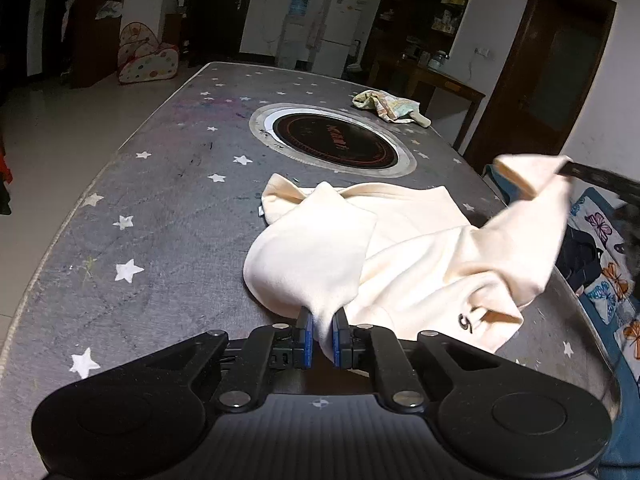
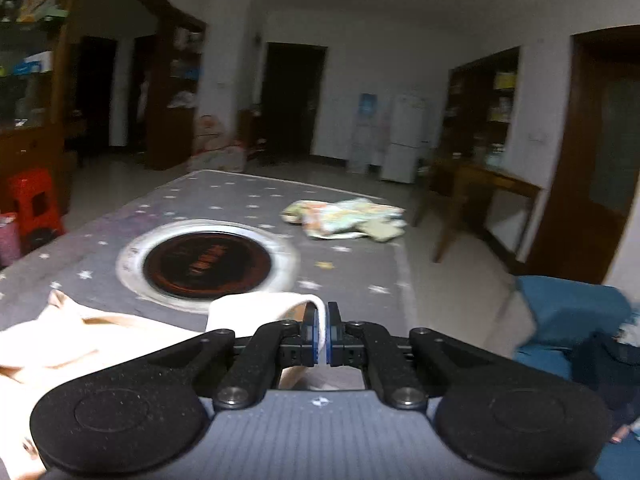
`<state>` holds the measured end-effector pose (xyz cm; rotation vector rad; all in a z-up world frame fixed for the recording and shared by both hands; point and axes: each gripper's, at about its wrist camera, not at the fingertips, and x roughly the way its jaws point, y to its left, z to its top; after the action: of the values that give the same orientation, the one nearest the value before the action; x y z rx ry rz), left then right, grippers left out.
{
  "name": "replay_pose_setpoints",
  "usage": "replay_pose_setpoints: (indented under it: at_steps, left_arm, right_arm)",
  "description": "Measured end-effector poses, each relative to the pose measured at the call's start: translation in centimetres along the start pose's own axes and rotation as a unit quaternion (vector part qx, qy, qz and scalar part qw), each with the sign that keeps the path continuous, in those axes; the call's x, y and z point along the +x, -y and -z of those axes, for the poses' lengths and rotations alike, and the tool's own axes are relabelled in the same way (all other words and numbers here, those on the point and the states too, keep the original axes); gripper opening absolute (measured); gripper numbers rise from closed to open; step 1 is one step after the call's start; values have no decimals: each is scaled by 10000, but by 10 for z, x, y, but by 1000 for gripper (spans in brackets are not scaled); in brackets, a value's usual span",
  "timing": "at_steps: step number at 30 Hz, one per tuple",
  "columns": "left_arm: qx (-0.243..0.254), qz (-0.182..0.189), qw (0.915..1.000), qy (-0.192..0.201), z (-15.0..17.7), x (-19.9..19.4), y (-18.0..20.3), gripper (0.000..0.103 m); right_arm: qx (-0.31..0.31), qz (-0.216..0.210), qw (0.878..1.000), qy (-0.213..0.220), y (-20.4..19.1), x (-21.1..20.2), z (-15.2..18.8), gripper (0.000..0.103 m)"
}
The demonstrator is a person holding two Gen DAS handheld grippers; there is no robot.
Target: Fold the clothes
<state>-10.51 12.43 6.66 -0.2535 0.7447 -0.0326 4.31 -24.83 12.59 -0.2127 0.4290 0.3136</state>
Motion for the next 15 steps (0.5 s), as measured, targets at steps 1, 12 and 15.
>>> replay_pose_setpoints:
  at_steps: [1,12,15]
  left_arm:
    - [11,7,10000,-5,0,-2,0,10]
    - [187,-175,9993,-272,5,-6,-7,16]
    - [362,-276,9986,-254,9,-9,-5,29]
  right_arm:
    - [38,99,9999,-11,9,-9,4,2]
    - [290,526,9933,-991,54,-24,64,10]
    - [199,426,9926,-1123,49,-23,73,17]
